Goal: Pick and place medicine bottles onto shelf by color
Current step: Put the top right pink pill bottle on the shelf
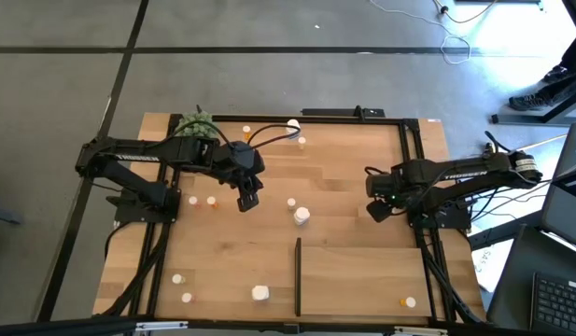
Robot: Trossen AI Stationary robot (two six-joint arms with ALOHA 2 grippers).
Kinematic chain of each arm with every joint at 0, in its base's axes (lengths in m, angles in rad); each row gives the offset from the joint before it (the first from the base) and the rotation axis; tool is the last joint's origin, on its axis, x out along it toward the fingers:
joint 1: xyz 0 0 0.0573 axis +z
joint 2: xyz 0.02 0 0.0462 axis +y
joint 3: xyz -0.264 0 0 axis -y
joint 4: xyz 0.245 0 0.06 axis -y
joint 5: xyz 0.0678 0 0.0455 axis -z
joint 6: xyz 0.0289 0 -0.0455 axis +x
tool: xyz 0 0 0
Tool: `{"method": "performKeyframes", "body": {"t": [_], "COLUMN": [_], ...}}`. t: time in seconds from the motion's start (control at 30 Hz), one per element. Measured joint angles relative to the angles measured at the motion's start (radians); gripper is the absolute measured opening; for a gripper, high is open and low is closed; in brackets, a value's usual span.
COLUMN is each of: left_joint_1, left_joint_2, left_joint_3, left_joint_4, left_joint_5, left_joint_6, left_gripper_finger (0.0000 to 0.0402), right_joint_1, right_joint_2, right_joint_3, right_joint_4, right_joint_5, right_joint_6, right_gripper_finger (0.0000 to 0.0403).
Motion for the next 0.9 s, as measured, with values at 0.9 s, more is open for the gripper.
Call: {"method": "performKeyframes", "body": {"t": [0.9], "left_joint_1": [0.0], "left_joint_2": [0.0], "left_joint_3": [0.0], "left_joint_4": [0.0], "left_joint_5": [0.0], "left_joint_6": [0.028], "left_gripper_finger": [0.0028], "right_joint_1": [0.0], "right_joint_2": [0.058], "right_joint_3": [-0.065], "right_joint_4": [0.056], "right_joint_5": [-0.008], "right_joint_6": [0.099], "right_gripper_finger": [0.0223]}}
